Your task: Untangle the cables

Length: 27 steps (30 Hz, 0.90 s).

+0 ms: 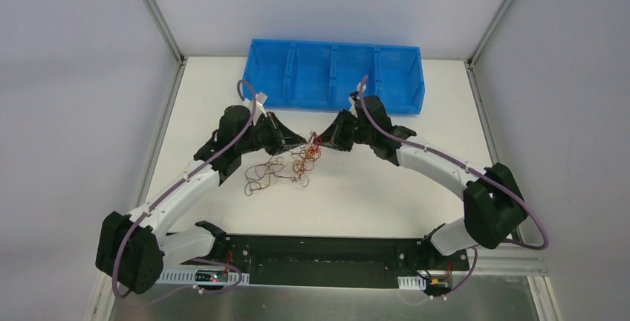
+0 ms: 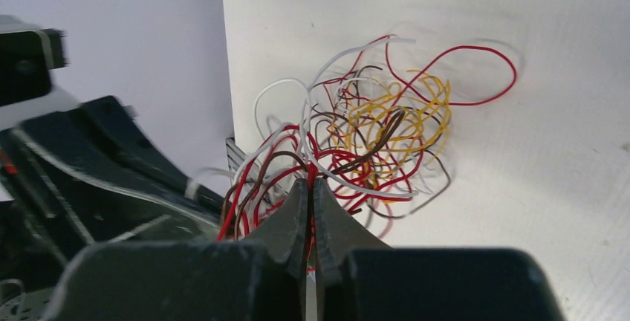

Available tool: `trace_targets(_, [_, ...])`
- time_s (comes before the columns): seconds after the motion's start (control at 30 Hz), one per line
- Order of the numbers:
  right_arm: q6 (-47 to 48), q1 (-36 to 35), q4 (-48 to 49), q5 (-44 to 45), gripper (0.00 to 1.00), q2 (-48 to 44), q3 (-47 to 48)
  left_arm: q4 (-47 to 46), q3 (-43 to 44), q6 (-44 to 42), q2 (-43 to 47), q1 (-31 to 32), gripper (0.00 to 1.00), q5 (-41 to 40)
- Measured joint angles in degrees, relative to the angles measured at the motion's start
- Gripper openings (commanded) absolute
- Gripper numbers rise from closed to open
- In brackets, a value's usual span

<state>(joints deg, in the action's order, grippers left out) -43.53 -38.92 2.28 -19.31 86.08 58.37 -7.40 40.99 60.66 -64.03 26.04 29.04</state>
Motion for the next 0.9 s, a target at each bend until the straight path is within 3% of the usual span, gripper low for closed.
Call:
trace_targets(0.17, [1.75, 2.56, -3.96, 3.52, 0.0, -8.2, -5.62, 6.78, 2.49, -2.47, 7.3, -5.35, 0.0, -0.5])
trace_targets(0.27, [3.61, 9.35, -9.31, 6.99, 0.0, -13.88, -9.2, 10.49, 5.22, -3.69, 11.04, -10.05, 0.0, -0.57])
trace_targets(0.43, [4.59, 19.85, -14.23, 3.15, 0.0, -23.96, -11.82, 19.71, 8.87, -6.23, 13.9, -13.35, 0.0, 0.5])
trace_targets(0.5, [6.73, 24.94, -18.12, 5.64, 0.0, -27.58, -11.8, 23.23, 10.29, -6.73, 14.69, -16.52, 0.0, -0.98])
trace_targets(0.63, [10.03, 36.72, -26.34, 11.56, 0.0, -29.42, -12.13, 28.76, 14.73, -7.52, 17.55, -24.87, 0.0, -7.21])
trace_targets(0.9, [14.12, 49.16, -33.7, 10.03, 0.0, -29.73, -12.37, 36.13, 21.7, -9.29, 16.81, -29.53, 0.0, -12.63])
